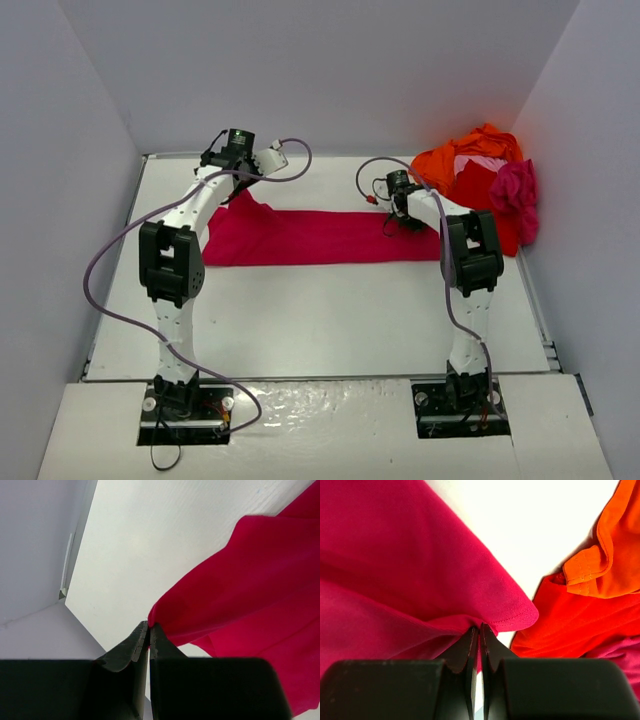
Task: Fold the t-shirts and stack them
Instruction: Fold the other side of the tshirt into a rectangle
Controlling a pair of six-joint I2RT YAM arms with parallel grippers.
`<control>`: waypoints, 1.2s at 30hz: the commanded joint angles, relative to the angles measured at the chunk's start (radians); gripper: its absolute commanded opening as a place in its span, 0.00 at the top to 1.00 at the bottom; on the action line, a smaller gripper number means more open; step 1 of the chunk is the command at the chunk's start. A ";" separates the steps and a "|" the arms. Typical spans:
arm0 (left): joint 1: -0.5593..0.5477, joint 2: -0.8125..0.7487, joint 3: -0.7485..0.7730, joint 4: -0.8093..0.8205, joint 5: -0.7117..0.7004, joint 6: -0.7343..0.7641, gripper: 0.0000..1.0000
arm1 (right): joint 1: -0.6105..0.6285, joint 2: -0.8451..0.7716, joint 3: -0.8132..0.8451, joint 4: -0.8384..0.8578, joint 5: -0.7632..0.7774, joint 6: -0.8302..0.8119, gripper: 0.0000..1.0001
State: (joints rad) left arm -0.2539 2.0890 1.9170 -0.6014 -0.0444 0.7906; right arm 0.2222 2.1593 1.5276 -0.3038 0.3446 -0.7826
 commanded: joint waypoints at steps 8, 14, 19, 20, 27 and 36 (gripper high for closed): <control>0.016 0.039 0.226 -0.009 0.014 0.010 1.00 | -0.016 0.003 0.099 -0.003 0.109 0.055 1.00; 0.022 0.086 0.283 -0.017 0.021 0.010 1.00 | -0.021 0.036 0.135 -0.001 0.144 0.073 1.00; 0.026 0.120 0.288 -0.016 0.031 0.012 1.00 | -0.021 0.075 0.151 -0.001 0.159 0.085 1.00; 0.027 0.129 0.287 -0.012 0.029 0.013 1.00 | -0.021 0.082 0.154 -0.001 0.160 0.086 1.00; 0.025 0.187 0.304 0.000 0.039 0.013 1.00 | -0.014 0.121 0.163 -0.004 0.185 0.088 1.00; 0.004 0.187 0.369 -0.029 0.095 -0.024 1.00 | -0.011 0.123 0.160 -0.006 0.204 0.104 1.00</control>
State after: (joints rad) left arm -0.2370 2.3485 2.2006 -0.6422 0.0068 0.7911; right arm 0.2127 2.2890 1.6630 -0.2985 0.5109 -0.7038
